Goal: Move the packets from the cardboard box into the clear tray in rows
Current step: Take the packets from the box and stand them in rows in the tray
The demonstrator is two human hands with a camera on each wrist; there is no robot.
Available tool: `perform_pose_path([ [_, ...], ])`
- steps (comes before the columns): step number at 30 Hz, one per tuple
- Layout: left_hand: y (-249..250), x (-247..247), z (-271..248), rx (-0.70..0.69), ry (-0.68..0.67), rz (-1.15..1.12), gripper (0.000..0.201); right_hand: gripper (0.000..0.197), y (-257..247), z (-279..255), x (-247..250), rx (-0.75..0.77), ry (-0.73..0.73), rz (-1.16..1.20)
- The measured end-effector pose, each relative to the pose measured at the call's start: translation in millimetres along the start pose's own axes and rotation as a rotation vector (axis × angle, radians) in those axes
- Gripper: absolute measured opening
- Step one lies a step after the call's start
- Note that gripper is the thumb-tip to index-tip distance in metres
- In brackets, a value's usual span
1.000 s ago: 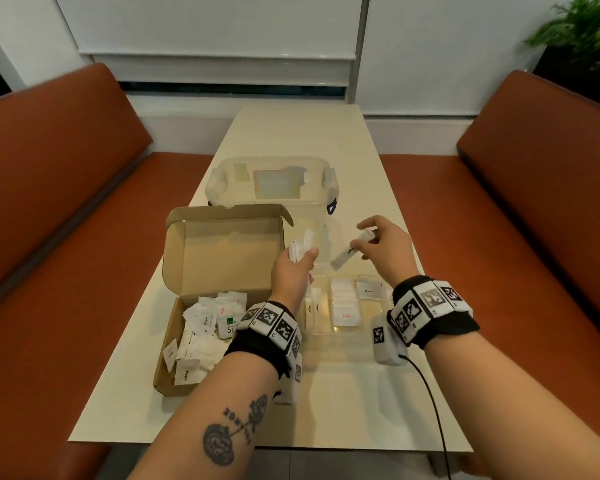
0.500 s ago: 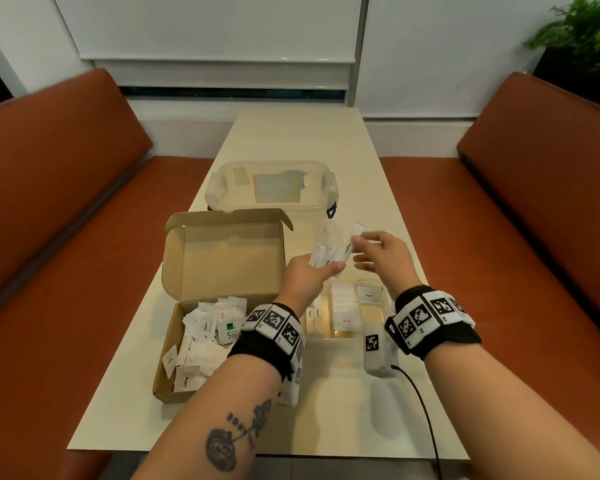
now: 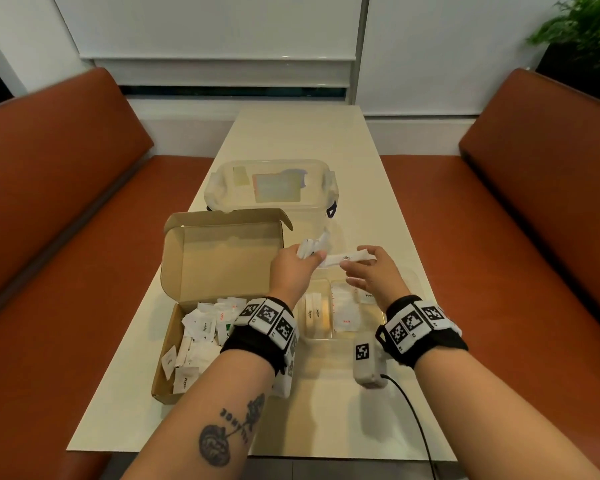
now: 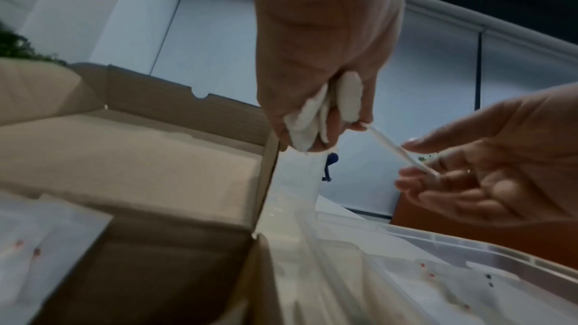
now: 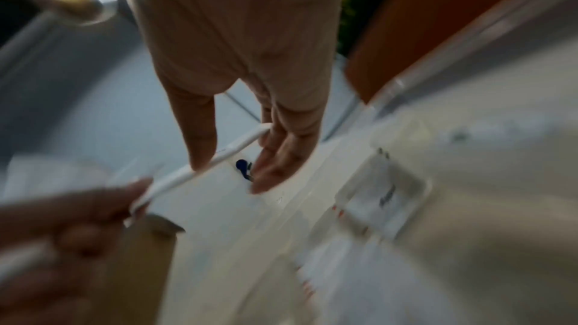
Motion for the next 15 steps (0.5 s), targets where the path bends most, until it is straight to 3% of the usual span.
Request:
perform_pose_path([
  [4,7,3,2,-0.054,-0.065,0.141,0.021,0.050,-14,-1,0,0.127,0.049,-0.692],
  [7,13,0,2,-0.102,-0.106,0.268,0.028,0.042,-20,-1,-10,0.165,-0.052,-0.940],
  [10,11,-1,3,-0.118,-0.095,0.226,0.026,0.028,-19,-1,-14,0.153,-0.111,-0.940],
  [12,6,0,3,-0.112,-0.062,0.140,0.021,0.022,-21,-2,-12,0.178,-0.092,-0.816],
  [15,-2,0,2,-0.086,-0.056,0.067,0.029,0.005,-24,-2,-7,0.216,-0.039,-0.579],
])
Point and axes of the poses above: each hand's wrist, its own z-axis towards the middle knuckle, its own x-axis out of the back of the hand, y = z × x, the point moved 5 cm from there along z, towards the middle knuckle, and after that the axes turned 11 degrees about -y, right-handed, at the moved point
